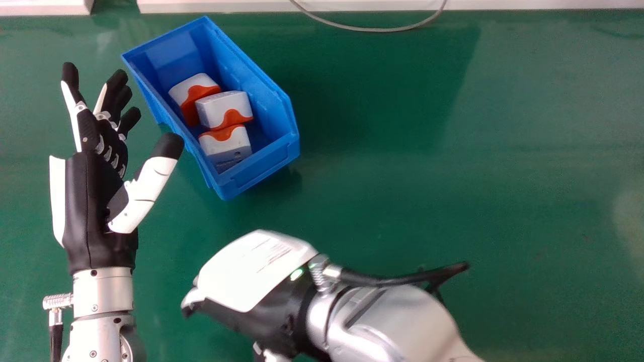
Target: Pick all objects and put in blue box
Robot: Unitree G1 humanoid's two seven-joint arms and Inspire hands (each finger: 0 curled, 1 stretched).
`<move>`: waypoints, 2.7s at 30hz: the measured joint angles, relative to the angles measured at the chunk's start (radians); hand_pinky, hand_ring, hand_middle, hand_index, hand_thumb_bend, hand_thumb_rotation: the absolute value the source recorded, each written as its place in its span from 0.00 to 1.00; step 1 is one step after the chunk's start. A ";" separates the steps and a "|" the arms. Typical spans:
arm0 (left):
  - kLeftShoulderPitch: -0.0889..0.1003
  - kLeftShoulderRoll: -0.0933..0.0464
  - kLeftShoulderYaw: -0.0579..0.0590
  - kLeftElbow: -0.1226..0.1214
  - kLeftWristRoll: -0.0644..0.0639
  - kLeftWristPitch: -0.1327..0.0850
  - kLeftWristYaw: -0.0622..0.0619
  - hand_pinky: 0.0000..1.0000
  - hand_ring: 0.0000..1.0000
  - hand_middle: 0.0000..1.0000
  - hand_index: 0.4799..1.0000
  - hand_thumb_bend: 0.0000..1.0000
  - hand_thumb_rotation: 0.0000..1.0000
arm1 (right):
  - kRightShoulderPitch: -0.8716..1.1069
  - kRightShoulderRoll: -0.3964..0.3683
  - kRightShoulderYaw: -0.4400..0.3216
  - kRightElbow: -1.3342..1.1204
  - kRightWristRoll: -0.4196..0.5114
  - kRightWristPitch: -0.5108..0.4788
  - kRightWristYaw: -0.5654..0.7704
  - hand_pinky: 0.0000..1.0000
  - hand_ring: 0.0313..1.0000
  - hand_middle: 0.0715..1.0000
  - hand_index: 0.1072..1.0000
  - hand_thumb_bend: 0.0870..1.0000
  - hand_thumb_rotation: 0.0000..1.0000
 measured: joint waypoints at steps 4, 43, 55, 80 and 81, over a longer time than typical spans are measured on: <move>0.000 0.000 0.000 -0.001 -0.010 0.001 -0.006 0.91 0.94 0.94 0.86 0.84 0.53 | -0.012 0.027 -0.002 0.072 -0.001 -0.043 -0.059 0.69 0.95 0.97 0.87 0.86 0.22; 0.000 -0.004 0.008 -0.018 -0.013 0.002 -0.031 0.91 0.94 0.94 0.85 0.83 0.52 | -0.116 0.107 -0.069 0.497 0.067 -0.131 -0.479 0.39 0.63 0.67 0.52 0.70 0.00; 0.002 -0.004 0.009 -0.018 -0.010 0.010 -0.027 0.91 0.94 0.94 0.85 0.86 0.54 | -0.084 0.098 -0.080 0.576 0.163 -0.244 -0.677 0.24 0.35 0.46 0.51 0.48 0.00; 0.006 -0.005 0.009 -0.018 0.008 0.008 -0.010 0.90 0.94 0.93 0.85 0.85 0.54 | -0.042 0.047 -0.159 0.359 0.240 -0.224 -0.570 0.26 0.34 0.45 0.50 0.46 0.00; 0.007 -0.006 0.009 -0.018 0.010 0.009 -0.009 0.90 0.94 0.93 0.85 0.85 0.54 | -0.039 0.036 -0.180 0.304 0.242 -0.199 -0.528 0.25 0.33 0.44 0.50 0.46 0.00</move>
